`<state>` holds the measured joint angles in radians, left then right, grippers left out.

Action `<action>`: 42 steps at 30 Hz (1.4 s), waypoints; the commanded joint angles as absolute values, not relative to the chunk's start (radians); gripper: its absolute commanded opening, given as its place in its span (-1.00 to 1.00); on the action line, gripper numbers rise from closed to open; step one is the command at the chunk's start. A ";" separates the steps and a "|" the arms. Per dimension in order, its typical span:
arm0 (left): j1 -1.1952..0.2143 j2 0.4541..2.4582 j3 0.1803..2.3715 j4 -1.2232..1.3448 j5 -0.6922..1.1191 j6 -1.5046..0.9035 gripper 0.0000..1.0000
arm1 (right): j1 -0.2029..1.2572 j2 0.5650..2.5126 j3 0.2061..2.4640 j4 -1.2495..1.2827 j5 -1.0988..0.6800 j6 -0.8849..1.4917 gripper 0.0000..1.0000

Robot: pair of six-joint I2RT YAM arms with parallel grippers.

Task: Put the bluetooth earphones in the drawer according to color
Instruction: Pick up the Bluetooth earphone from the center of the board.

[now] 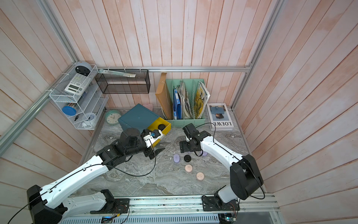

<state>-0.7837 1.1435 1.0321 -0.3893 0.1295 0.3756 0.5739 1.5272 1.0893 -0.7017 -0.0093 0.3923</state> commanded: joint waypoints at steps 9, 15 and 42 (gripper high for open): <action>-0.815 1.160 1.021 -0.389 0.116 0.403 1.00 | 0.570 1.578 0.986 -0.670 -0.034 0.437 0.69; -0.821 1.169 1.019 -0.396 0.112 0.412 1.00 | 0.570 1.611 0.979 -0.641 -0.043 0.441 0.68; -0.831 1.175 1.008 -0.376 0.069 0.415 1.00 | 0.572 1.735 0.968 -0.640 -0.025 0.465 0.20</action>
